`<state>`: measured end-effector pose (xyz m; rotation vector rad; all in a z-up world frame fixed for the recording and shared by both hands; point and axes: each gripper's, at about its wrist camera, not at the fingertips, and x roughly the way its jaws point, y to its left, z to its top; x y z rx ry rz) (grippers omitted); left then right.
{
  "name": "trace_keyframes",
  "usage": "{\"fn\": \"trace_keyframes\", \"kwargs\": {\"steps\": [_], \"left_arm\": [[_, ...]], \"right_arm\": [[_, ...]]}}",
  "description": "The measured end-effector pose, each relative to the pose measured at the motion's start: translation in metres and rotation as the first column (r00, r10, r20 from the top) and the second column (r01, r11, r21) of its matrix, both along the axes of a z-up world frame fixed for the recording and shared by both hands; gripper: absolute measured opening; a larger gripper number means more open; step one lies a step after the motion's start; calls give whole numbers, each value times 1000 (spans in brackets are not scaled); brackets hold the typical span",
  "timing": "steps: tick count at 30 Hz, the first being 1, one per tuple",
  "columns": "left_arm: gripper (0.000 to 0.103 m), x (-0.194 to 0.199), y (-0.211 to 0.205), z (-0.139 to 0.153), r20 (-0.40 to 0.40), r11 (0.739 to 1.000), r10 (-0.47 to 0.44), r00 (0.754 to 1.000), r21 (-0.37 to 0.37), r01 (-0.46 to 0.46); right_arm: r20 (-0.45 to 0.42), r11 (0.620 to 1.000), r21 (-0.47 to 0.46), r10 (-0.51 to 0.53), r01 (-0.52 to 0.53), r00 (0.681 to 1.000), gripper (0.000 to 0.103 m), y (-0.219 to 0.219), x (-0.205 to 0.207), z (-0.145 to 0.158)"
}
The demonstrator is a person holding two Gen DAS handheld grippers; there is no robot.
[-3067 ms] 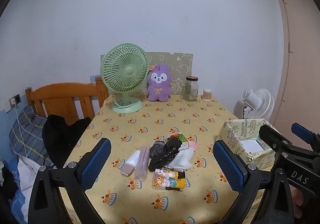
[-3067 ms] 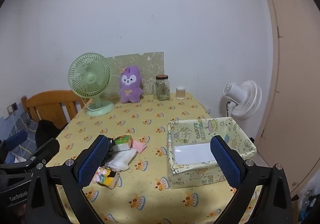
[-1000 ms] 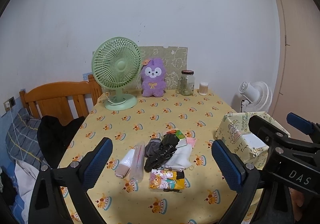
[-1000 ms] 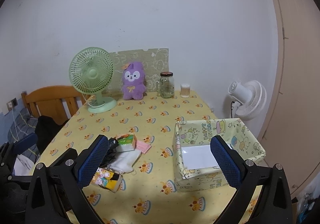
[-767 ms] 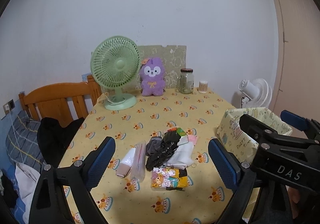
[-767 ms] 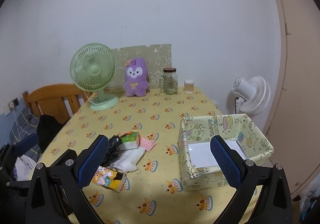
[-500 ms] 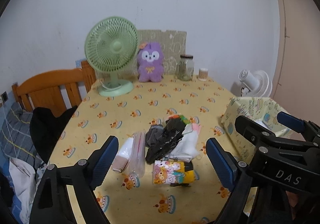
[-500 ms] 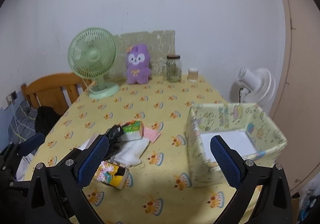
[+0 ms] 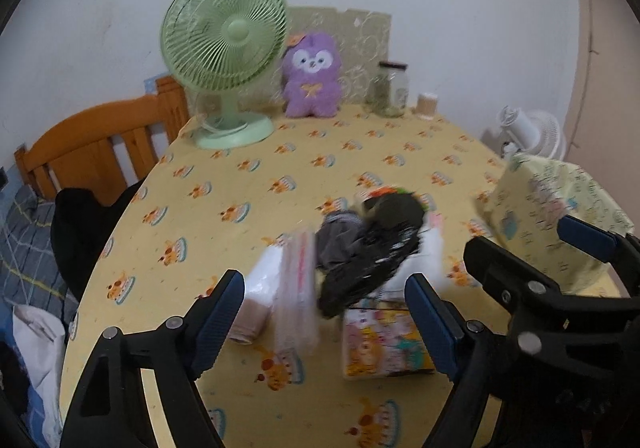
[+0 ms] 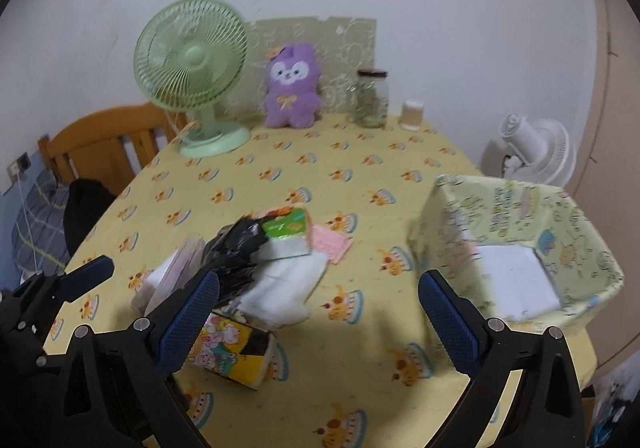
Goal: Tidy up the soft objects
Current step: 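Move both tools down toward the pile of soft items, then grasp the black bundle with the right tool while the left tool grips the clear plastic bag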
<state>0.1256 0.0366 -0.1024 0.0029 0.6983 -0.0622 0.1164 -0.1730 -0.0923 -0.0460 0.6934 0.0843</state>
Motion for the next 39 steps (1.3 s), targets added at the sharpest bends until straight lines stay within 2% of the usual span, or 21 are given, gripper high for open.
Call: {"fn": "trace_keyframes", "kwargs": {"steps": [3,8,12,14,16,17,18,20,23,26,29,33,35,39], "left_arm": [[84,6,7,-10,-27,1000,16,1000,-8,-16],[77,18,15,-20,-67,1000,19,998,-9,-20],[74,22,22,-24,-78,1000,15,997,-16,-17],[68,25,22,-27,-96,1000,7,995,-10,-8],[63,28,22,-31,-109,1000,-2,994,-6,1],[59,30,21,-34,-118,1000,-4,993,-4,4],[57,32,21,-37,-128,1000,-6,992,-8,5],[41,35,20,-42,-149,1000,-6,989,-19,3],[35,36,22,-43,-149,999,-10,989,-34,5],[31,38,22,-44,-163,998,-23,986,-56,14],[24,35,20,-45,-163,998,-17,987,-61,8],[19,30,17,-37,-134,999,5,991,-35,-10],[20,24,13,-28,-103,1000,12,995,-25,-14],[20,17,3,-17,-105,999,-1,994,-54,-4]], "right_arm": [[-29,1000,14,13,-12,1000,101,8,7,-10],[-82,1000,1,27,-27,996,101,21,22,-23],[-105,998,42,45,-41,993,101,28,30,-30],[-118,998,42,53,-49,992,101,34,35,-35],[-127,998,24,65,-62,990,89,42,40,-38],[-134,997,13,73,-72,988,80,45,42,-40],[-151,996,-8,84,-86,985,78,51,46,-42],[-151,995,-18,98,-102,984,76,56,50,-45],[-147,993,-18,116,-120,982,63,61,54,-47],[-147,992,12,127,-127,981,60,62,57,-51],[-151,990,41,140,-135,979,50,60,58,-53],[-149,988,44,150,-145,977,43,58,53,-50],[-143,987,50,156,-150,977,43,56,48,-46],[-144,986,86,157,-146,977,43,46,43,-37]]}}
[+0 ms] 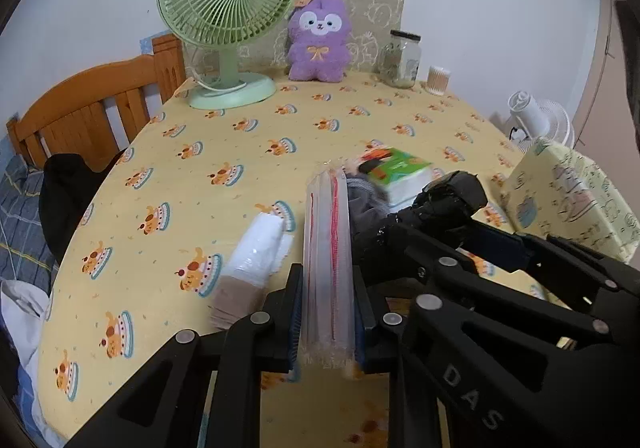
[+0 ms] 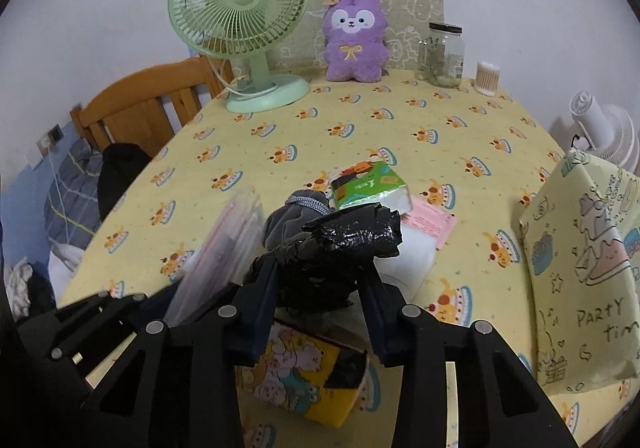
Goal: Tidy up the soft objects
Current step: 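Grasp the black bundle with the right tool while the left tool grips the clear plastic bag, then carry the black bundle into the patterned gift box and open the right tool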
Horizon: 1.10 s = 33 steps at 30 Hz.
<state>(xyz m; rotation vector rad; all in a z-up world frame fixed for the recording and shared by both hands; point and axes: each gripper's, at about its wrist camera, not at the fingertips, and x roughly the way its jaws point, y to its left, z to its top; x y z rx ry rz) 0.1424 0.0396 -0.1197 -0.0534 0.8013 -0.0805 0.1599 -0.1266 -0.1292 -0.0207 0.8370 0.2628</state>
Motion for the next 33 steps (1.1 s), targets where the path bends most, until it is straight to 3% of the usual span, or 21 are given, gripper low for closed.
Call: {"fn": "trace_keyframes", "kwargs": {"steps": [8,14,22,33], "left_arm": [[21,-19,-20,35,37,1000,-6,999,11,6],[22,-36,-33,65,107,999,9,994,36,-13],[22,-50,-48,80,140,996,27,990,86,-39],[24,-50,-82,105,171,995,23,985,89,-38]], "right_arm": [[9,1000,15,9,-9,1000,43,-19,-16,32],[96,1000,5,4,-5,995,43,-31,-35,68],[162,1000,-3,6,-6,987,43,-49,-53,90],[217,1000,7,-11,9,976,43,-83,-64,118]]}}
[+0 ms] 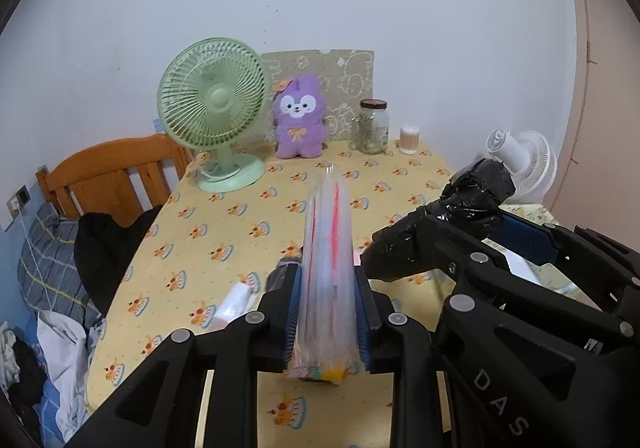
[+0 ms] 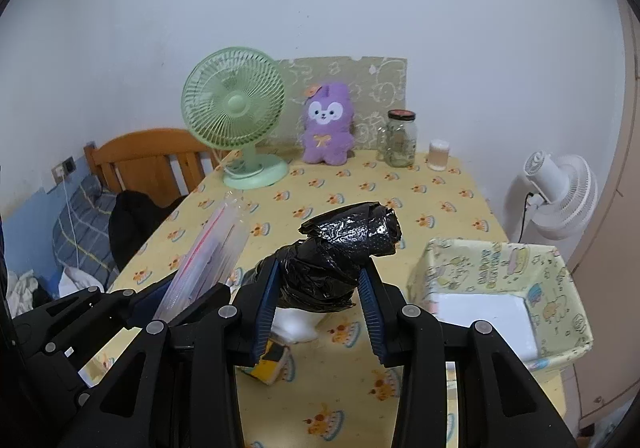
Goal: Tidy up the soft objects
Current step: 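Carry the black bundle into the patterned gift box and open the right tool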
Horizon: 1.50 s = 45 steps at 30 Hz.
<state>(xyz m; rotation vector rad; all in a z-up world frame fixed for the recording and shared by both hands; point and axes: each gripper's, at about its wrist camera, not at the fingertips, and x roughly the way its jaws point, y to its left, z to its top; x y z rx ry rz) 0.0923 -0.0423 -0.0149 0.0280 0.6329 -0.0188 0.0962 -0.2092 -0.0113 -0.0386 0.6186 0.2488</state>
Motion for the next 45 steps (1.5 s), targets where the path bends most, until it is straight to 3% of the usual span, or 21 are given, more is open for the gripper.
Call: {"fn": "trace_keyframes", "kwargs": {"steps": [13,26,39,41,45], "left_arm": [[24,10,-51,21,32,999,-31,999,-14,31],[24,23,-64,-8,-26,999,-53,998,5,53],[46,43,-86,-13,-26,992,-124,992,-6,124],[55,47,-94,-14,-26,991,-135,991,-10,135],[58,54,-108,-19,-38,987,-156,987,-36,155]], "right_arm": [[33,999,39,-30,29,999,43,-59,4,28],[-43,998,57,-32,34,999,43,-75,18,-5],[-50,994,49,-97,100,994,43,-91,31,-13],[-50,992,47,-115,118,992,43,-100,33,-15],[-49,989,45,-139,141,989,43,-115,37,-16]]}}
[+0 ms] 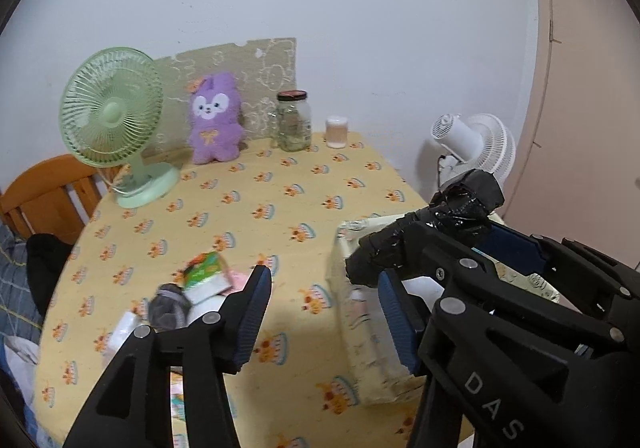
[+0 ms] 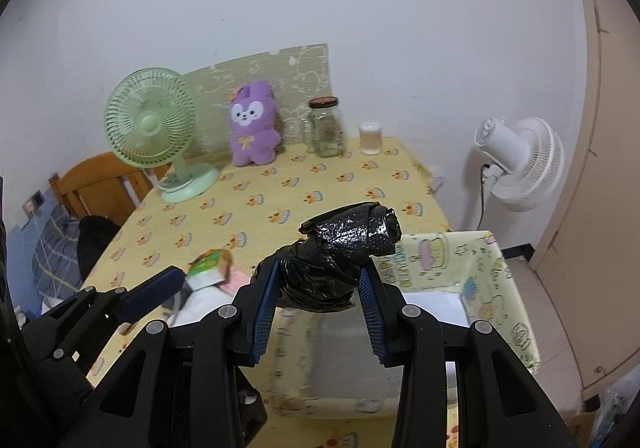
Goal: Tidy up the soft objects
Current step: 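Carry the black bundle into the patterned gift box and open the right tool, then withdraw the right tool from the box back toward the pile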
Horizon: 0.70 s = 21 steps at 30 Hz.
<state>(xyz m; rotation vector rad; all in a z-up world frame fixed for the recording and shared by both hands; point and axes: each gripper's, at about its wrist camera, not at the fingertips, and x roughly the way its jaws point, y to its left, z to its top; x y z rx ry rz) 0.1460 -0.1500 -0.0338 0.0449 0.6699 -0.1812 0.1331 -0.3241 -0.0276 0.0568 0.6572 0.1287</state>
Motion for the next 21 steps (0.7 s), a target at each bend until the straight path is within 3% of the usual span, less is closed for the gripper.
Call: {"fn": "trace_keyframes", "kwargs": {"steps": [6,13,16,18,21], "left_arm": [[59,14,-22,-7,-23,1000,-26,999,-1,26],[69,26,-40,-18,-54,999,-44,998,24,45],[69,29,-46,-23,-71,997,-42,997,67,47],[69,30,-49,-25,-86,996,-73,994,46,77],[70,31,-51,-25,-85,996,-76,993,49,81]], "right_arm": [[-19,999,0,-32,32,999,43,-23,11,-7],[-70,998,-6,-59,59,996,44,-42,23,-21],[-93,994,-38,-106,103,990,68,-47,28,-28],[-102,989,-50,-142,138,985,88,-50,31,-31],[-122,989,-18,-145,144,982,91,-54,32,-35]]}}
